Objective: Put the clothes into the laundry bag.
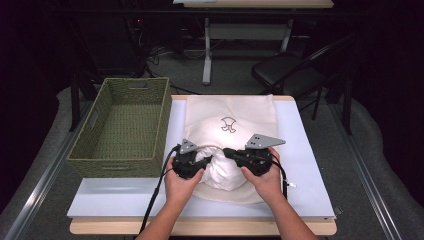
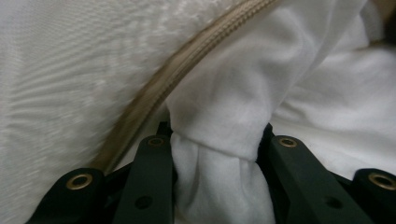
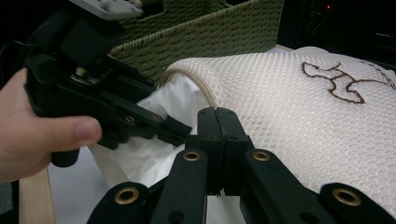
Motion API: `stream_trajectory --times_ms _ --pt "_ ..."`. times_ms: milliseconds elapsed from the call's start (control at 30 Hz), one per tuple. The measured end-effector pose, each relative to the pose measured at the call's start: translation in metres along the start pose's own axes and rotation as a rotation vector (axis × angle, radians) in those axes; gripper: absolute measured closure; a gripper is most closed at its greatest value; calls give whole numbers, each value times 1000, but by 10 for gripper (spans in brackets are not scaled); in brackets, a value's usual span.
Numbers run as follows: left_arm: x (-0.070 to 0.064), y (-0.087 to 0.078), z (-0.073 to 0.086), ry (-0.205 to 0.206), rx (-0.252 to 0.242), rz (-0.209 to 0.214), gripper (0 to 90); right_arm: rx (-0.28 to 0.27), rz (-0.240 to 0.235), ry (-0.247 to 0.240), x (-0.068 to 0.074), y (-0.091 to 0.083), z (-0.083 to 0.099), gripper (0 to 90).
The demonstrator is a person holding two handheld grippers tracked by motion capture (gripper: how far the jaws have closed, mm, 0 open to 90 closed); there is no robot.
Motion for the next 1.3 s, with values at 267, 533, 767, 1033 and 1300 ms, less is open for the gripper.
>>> stream_trajectory --times_ms 267,533,767,1033,1300 --pt "13 19 11 12 -18 -51 541 85 7 -31 3 16 18 900" --pt "14 11 10 65 13 -103 467 95 6 4 -6 17 27 900" --pt "10 -12 10 54 60 -66 353 86 6 6 -8 16 27 900" --pt "-8 -43 14 66 48 -21 227 85 7 10 -8 15 26 900" --pt "-30 -40 26 69 76 20 199 82 -3 21 -8 15 26 900"
Point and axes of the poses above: each handheld gripper's, and its own axes: y roughly forward along the jaws, z roughly out of its underside, x roughly to its left, the point moved 10 cm from there along y, roughly forward along the jaws, and after that the axes turned 3 degrees about -z, right-handed, at the moved point
